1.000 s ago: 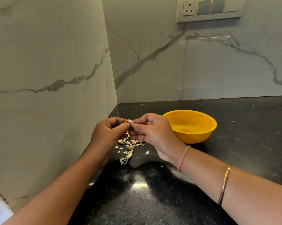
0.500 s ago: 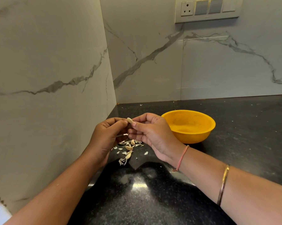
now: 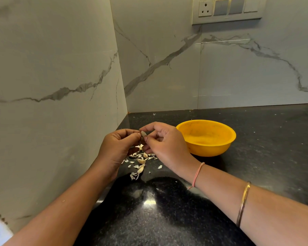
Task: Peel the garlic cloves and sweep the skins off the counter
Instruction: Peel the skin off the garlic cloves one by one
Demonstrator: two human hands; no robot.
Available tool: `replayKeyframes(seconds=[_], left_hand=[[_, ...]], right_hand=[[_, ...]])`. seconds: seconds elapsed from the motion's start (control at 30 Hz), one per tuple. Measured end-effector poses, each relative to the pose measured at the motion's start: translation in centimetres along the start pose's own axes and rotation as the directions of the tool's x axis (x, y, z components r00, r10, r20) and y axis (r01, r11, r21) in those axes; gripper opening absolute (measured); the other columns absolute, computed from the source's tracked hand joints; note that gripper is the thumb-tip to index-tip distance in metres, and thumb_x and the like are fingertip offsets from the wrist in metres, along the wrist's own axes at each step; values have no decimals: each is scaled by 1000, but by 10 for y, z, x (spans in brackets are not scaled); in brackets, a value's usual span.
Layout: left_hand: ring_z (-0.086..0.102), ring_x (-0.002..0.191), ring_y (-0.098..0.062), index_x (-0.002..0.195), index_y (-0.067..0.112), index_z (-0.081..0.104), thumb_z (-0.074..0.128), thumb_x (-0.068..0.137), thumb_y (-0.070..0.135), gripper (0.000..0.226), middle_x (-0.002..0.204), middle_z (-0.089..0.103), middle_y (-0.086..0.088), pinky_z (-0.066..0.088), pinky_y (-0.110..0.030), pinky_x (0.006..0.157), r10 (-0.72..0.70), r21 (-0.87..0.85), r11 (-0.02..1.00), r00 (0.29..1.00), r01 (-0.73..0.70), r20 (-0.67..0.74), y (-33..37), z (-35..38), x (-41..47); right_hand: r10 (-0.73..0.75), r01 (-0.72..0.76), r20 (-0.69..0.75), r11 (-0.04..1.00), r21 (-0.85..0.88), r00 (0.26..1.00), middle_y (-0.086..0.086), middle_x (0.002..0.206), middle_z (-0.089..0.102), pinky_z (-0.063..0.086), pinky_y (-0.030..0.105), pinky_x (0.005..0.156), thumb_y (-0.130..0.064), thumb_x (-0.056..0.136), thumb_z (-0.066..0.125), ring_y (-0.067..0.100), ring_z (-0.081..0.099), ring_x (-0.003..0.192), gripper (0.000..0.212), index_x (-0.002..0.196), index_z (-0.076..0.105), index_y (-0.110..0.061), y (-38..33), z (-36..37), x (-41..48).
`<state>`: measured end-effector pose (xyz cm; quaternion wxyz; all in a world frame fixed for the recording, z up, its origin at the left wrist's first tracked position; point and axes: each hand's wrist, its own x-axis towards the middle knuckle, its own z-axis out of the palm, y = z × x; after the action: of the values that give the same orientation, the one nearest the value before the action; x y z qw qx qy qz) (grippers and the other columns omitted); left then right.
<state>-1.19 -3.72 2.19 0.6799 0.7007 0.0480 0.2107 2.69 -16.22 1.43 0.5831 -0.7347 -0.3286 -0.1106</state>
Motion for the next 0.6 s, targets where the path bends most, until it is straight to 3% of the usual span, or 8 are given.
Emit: replayKeyframes(seconds=[0.13, 0.37, 0.5, 0.6], left_hand=[[58, 69, -13, 75, 12, 67, 63, 84, 10, 10, 69, 64, -4, 48, -28, 68, 5, 27, 1000, 1000, -5, -5, 0, 1, -1], [56, 71, -17, 74, 13, 65, 61, 85, 9, 13, 74, 61, -9, 46, -28, 66, -2, 82, 997, 1000, 4, -23, -1, 1, 1], [55, 73, -19, 74, 12, 66, 61, 85, 10, 12, 76, 61, -10, 46, -28, 66, -4, 113, 994, 999, 10, -51, -2, 0, 2], [52, 69, -15, 73, 12, 65, 60, 86, 9, 14, 73, 59, -8, 46, -26, 64, -5, 123, 992, 997, 15, -80, -1, 0, 2]], right_hand=[[-17, 17, -13, 1000, -6, 1000, 7, 68, 68, 58, 46, 65, 0, 87, 57, 17, 68, 63, 23, 89, 64, -22, 1, 0, 0], [-11, 10, 6, 998, 56, 1000, 0, 67, 66, 59, 44, 66, -4, 89, 59, 10, 67, 62, 18, 86, 59, -22, 0, 0, 0], [-23, 24, -25, 999, 45, 999, 5, 73, 70, 57, 48, 67, -5, 89, 58, 20, 69, 68, 22, 82, 57, -26, 1, 2, 0], [18, -14, -29, 993, 115, 999, 2, 76, 69, 58, 45, 67, -2, 90, 56, 17, 70, 73, 25, 79, 55, -25, -1, 1, 1]])
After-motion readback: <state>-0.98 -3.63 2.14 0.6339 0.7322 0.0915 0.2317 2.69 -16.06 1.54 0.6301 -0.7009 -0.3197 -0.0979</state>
